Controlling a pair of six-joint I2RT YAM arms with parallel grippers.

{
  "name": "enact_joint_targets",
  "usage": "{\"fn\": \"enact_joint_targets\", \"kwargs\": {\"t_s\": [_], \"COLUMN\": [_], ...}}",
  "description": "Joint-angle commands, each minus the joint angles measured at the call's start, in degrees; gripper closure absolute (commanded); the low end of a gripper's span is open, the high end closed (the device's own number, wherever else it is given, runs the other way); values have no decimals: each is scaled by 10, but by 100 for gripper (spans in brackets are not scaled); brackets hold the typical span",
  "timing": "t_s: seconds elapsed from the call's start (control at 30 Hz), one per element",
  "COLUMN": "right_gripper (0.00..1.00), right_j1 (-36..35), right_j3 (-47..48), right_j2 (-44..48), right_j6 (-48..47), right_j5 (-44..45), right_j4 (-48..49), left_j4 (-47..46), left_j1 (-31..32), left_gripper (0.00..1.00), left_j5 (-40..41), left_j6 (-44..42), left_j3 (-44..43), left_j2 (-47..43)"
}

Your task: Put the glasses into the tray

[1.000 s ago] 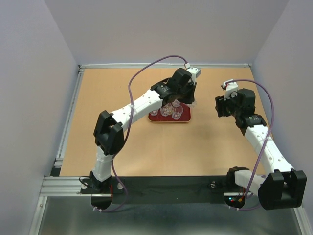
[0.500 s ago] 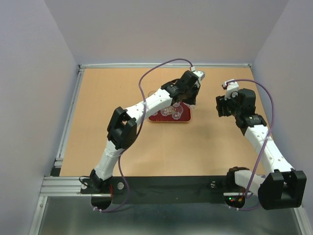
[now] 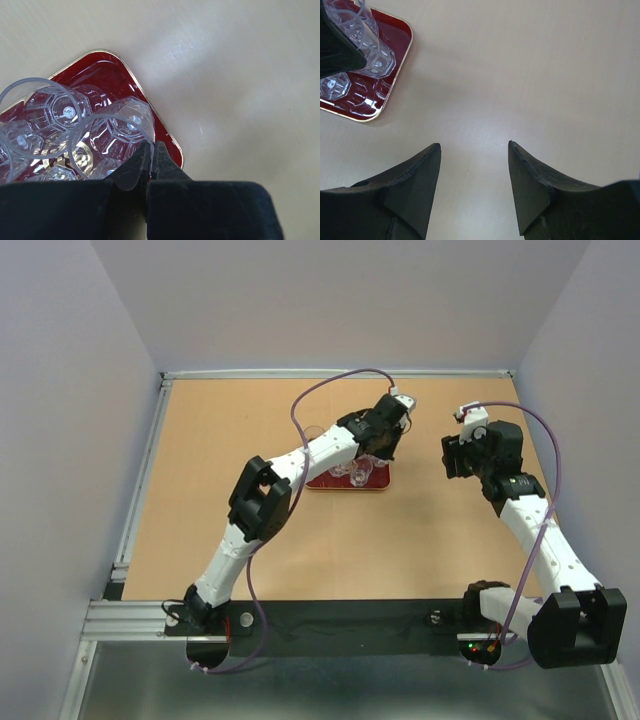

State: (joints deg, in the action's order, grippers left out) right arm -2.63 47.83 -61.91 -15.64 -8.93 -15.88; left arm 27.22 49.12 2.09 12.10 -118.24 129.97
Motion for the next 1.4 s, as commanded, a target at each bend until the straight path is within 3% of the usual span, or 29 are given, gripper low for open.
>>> {"fn": "enact_joint_targets", "kwargs": {"t_s": [0.0, 0.6, 0.77, 1.37], "right_gripper": [38, 38, 38, 38], "right_j1": [5, 6, 6, 5], "right_j3": [-12, -12, -13, -13], "right_j2": [6, 7, 6, 7], "right_j6": [3, 2, 1, 0], "right_j5": [7, 8, 8, 11], "right_j4": [30, 31, 31, 33], "left_j4": [-3, 13, 15, 11], "left_j1": [3, 4, 5, 23], "left_gripper": [100, 82, 73, 49], "left_j5": [16, 36, 35, 25], "left_j6": [-14, -19, -18, -5], "left_j3": [-45, -67, -66, -46], "left_j2": [0, 22, 20, -55]}}
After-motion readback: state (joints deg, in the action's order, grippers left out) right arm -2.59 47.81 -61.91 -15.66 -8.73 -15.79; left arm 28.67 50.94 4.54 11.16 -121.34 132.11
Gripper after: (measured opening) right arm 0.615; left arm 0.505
